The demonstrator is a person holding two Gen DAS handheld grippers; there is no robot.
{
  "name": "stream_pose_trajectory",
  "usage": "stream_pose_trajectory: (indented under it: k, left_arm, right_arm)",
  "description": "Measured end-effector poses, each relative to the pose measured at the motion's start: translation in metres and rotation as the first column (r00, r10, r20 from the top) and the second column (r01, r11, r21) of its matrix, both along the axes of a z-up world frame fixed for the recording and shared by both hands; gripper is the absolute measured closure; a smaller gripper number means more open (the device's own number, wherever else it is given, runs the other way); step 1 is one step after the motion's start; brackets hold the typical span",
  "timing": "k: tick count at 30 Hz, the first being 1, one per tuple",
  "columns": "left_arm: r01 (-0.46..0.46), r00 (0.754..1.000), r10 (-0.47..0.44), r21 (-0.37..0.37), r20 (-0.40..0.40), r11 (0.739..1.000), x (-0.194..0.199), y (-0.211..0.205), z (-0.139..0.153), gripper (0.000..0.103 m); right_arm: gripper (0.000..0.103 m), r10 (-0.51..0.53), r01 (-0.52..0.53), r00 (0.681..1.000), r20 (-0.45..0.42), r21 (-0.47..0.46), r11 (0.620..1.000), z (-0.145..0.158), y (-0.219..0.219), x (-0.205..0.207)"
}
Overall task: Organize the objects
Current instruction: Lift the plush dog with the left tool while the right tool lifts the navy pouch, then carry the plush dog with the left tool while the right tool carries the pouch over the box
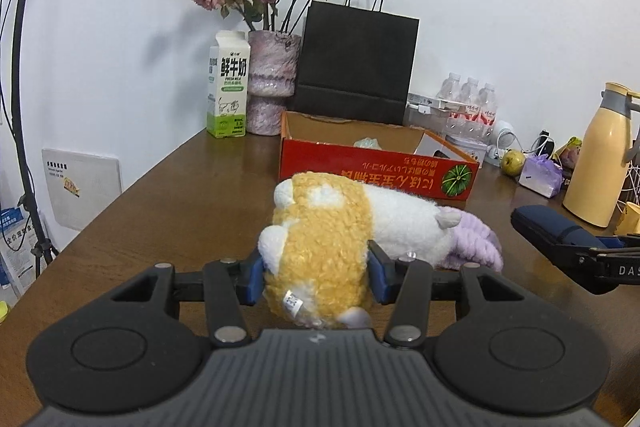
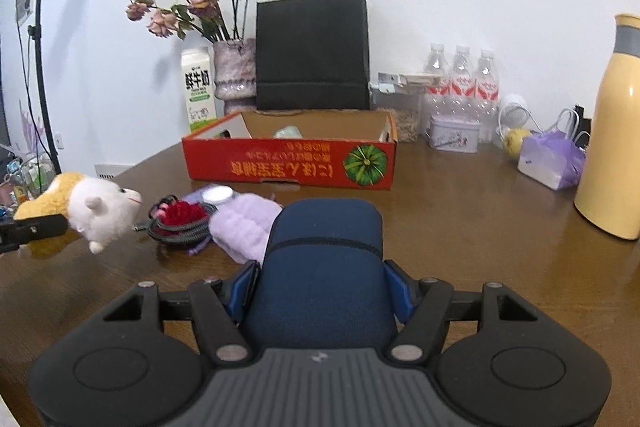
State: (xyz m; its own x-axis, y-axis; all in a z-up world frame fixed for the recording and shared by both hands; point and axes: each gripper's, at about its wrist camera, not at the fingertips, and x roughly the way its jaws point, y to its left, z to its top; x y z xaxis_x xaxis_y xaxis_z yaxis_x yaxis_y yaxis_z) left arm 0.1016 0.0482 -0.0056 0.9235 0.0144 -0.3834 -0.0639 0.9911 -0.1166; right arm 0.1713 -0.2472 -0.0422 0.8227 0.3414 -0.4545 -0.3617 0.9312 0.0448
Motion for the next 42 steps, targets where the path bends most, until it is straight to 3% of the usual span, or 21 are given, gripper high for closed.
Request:
stream_pose_trajectory:
  k: [18, 42]
  left_arm:
    - [-0.005, 0.999, 0.004, 0.024, 0.038, 1.000, 0.036, -0.017, 0.027, 0.053]
    - [-0.024, 0.999, 0.023, 0.025, 0.044, 0.999, 0.121, -0.024, 0.046, 0.053]
  right_arm:
    - [0.038, 0.076, -0.077, 0.996, 0.056, 0.027, 0.997, 0.022, 0.030, 0.027]
    - [0.039, 0.104, -0.106, 0.991, 0.089, 0.022, 0.994, 0.039, 0.062, 0.104]
